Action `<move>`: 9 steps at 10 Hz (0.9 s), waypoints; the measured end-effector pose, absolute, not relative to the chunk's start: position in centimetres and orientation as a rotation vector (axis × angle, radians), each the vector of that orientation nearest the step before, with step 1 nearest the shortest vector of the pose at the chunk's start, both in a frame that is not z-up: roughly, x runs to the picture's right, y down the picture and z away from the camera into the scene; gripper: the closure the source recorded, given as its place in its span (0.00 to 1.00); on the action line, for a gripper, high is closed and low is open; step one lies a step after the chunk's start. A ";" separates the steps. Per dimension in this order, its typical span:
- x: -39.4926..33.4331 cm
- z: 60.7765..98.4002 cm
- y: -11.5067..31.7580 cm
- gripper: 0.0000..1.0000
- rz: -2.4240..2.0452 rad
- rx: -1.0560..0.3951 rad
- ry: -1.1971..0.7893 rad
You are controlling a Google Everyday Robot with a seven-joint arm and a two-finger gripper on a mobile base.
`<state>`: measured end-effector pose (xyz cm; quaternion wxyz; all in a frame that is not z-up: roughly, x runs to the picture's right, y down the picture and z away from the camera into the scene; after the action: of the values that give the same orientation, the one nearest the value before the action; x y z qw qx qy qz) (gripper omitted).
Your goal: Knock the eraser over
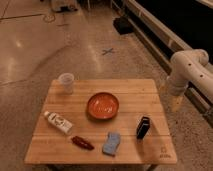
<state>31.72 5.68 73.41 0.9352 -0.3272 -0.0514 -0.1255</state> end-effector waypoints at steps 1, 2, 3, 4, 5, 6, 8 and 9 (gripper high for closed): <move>31.7 73.4 5.7 0.26 -0.256 -0.669 -0.105; 31.8 73.4 5.7 0.26 -0.256 -0.669 -0.105; 31.7 73.4 5.7 0.26 -0.256 -0.669 -0.105; 31.7 73.4 5.7 0.26 -0.256 -0.669 -0.105; 31.8 73.4 5.7 0.26 -0.256 -0.669 -0.105; 31.8 73.4 5.7 0.26 -0.256 -0.669 -0.105; 31.8 73.4 5.7 0.26 -0.255 -0.669 -0.105; 31.8 73.4 5.9 0.26 -0.255 -0.671 -0.104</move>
<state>31.81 5.91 73.41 0.9350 -0.3282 -0.0509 -0.1247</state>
